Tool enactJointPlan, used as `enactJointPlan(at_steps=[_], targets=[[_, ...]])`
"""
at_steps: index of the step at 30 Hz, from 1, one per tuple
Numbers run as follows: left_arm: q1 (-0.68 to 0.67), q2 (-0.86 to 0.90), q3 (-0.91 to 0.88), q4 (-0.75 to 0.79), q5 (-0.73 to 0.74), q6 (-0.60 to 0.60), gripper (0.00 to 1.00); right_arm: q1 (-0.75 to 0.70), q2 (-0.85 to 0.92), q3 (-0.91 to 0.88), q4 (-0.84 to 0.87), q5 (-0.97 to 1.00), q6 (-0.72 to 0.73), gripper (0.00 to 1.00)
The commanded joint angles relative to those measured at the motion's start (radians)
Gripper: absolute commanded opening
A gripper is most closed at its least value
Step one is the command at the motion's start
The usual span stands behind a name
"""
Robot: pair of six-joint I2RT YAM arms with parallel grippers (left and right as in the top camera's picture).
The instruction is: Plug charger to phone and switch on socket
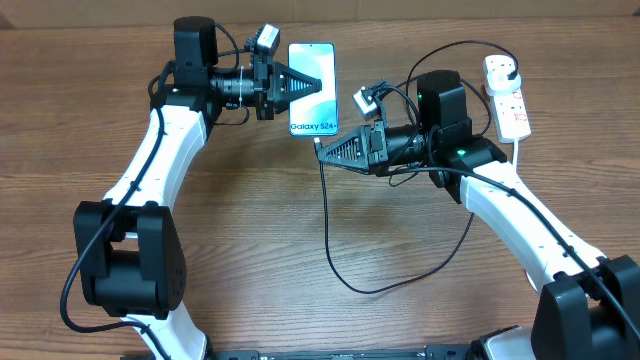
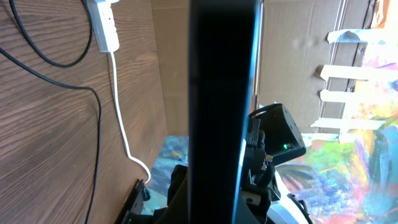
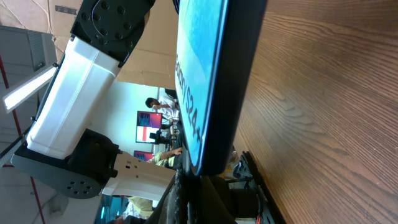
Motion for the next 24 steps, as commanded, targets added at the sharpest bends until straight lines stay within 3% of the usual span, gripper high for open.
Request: enactJointPlan(at_steps=[1,24], targets=[[0.005,0.001,0.016,-0.001,-0.002,0.008,0.04,0.000,-0.014,0.007,0.009,0.003,0.003,0.04],[-0.008,0.001,0.015,-0.022,-0.007,0.009,0.04,0.013,-0.014,0.007,-0.006,0.044,0.003,0.04]])
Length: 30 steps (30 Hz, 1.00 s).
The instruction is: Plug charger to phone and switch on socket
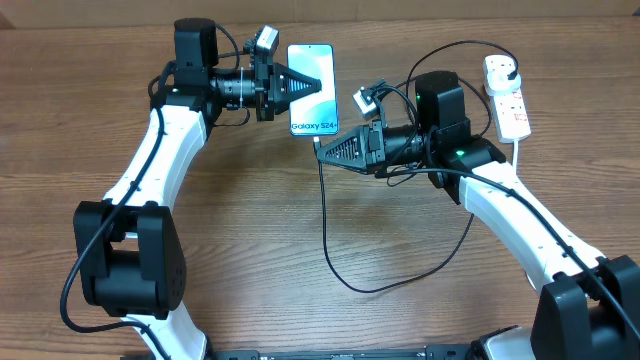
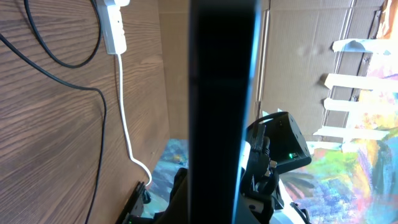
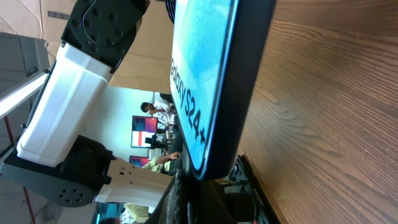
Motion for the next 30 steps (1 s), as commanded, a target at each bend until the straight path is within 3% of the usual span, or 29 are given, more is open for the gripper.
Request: enactJointPlan(at_steps=[1,30], targets=[[-0.009,0.001,0.015,0.005,0.022,0.009,0.04,0.006,-0.014,0.007,0.000,0.008,0.003,0.04],[-0.009,0.001,0.015,0.005,0.000,0.024,0.04,0.006,-0.014,0.007,0.008,-0.012,0.026,0.04]])
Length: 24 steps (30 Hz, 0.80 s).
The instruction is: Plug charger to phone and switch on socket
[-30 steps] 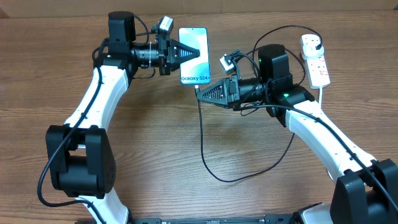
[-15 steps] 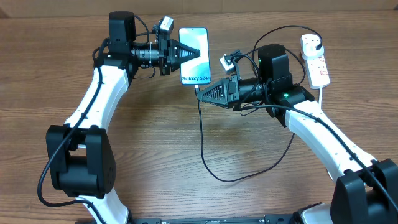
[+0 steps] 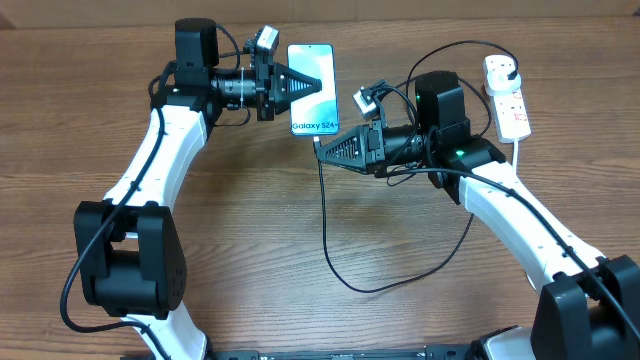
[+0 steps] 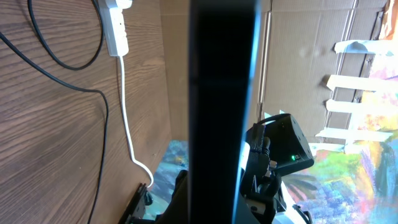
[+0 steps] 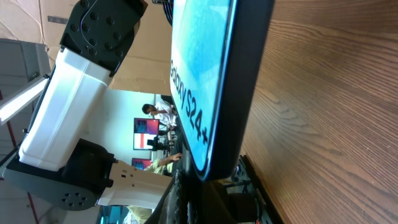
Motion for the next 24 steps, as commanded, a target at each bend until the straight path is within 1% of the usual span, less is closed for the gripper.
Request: enactJointPlan(at_steps=[1,24], targets=[[-0.007,0.001,0.015,0.005,0.011,0.020,0.04,0.006,-0.014,0.007,0.006,-0.017,0.001,0.04],[-0.008,0.001,0.015,0.001,0.005,0.031,0.04,0.006,-0.014,0.007,0.002,-0.022,0.001,0.04]])
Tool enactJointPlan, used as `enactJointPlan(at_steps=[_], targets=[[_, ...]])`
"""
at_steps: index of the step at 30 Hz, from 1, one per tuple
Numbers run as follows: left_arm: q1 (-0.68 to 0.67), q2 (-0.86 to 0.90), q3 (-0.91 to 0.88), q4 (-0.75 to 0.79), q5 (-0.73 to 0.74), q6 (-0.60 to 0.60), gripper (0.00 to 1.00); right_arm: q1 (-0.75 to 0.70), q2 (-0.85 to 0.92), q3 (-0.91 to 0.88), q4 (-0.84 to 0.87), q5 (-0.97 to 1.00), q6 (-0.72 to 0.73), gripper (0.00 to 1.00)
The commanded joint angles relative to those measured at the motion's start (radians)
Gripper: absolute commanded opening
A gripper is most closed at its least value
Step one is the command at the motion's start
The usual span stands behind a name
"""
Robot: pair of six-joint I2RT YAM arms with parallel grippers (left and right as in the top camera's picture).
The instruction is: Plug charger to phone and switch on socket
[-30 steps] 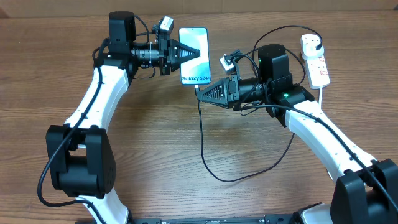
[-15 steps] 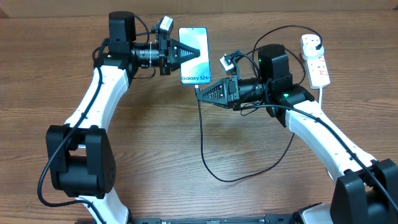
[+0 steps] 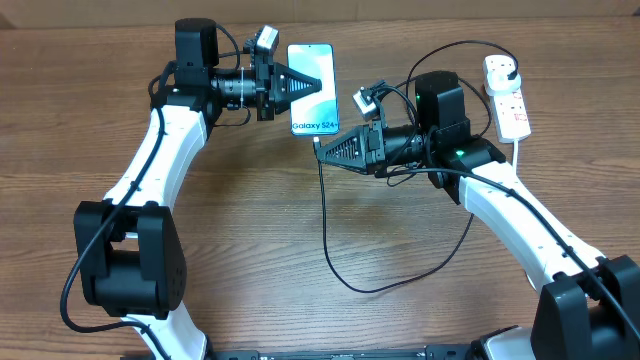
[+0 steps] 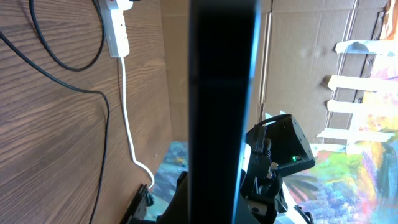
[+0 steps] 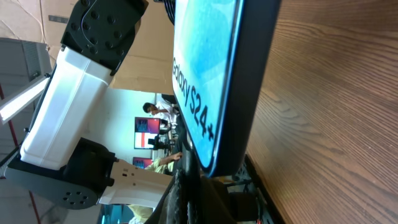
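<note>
A phone (image 3: pixel 311 58) with a blue "Galaxy S24+" screen is held above the table by my left gripper (image 3: pixel 315 86), which is shut on it. In the left wrist view the phone (image 4: pixel 221 93) fills the centre as a dark edge-on bar. My right gripper (image 3: pixel 322 148) is shut on the plug end of the black charger cable (image 3: pixel 325 220) and sits right at the phone's bottom edge. In the right wrist view the phone (image 5: pixel 214 81) looms just past the fingers; the plug tip itself is hidden. The white socket strip (image 3: pixel 508 98) lies at the far right.
The black cable loops across the wooden table (image 3: pixel 250 250) and up to a plug in the socket strip (image 4: pixel 115 31). A white lead (image 4: pixel 127 124) runs off from the strip. Cardboard walls stand behind the table.
In the right wrist view the phone's lower end sits slightly nearer and further right. The overhead view shows no visible shift of either arm.
At every earlier moment my left gripper held the phone raised and my right gripper held the cable's plug end at the phone's bottom edge. Across them the phone's lower end grew slightly larger in the right wrist view.
</note>
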Motion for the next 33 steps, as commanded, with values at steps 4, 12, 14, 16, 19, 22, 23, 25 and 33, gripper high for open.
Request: enactJointPlan(at_steps=[4,12,14,16,19,22,23,25,33], targets=[[-0.007,0.001,0.015,-0.003,0.010,0.027,0.04,0.006,-0.014,0.007,0.003,-0.015,0.001,0.04],[-0.008,0.001,0.015,-0.037,0.010,0.047,0.04,0.006,-0.014,0.007,-0.003,0.007,0.005,0.04],[-0.008,0.001,0.015,-0.037,0.013,0.050,0.04,0.006,-0.014,0.007,-0.017,0.023,0.004,0.04],[-0.007,0.001,0.015,-0.037,0.013,0.050,0.04,0.006,-0.014,0.007,-0.032,0.031,0.003,0.04],[-0.007,0.001,0.015,-0.037,0.012,0.049,0.04,0.006,-0.014,0.007,-0.042,0.036,0.000,0.04],[-0.008,0.001,0.015,-0.037,0.013,0.050,0.04,0.006,-0.014,0.007,-0.042,0.036,0.000,0.04],[-0.008,0.001,0.015,-0.037,0.013,0.050,0.04,0.006,-0.014,0.007,-0.041,0.036,0.000,0.04],[-0.008,0.001,0.015,-0.037,0.013,0.050,0.04,0.006,-0.014,0.007,-0.041,0.036,0.000,0.04],[-0.007,0.001,0.015,-0.037,-0.005,0.061,0.04,0.006,-0.014,0.007,-0.035,0.010,0.000,0.04]])
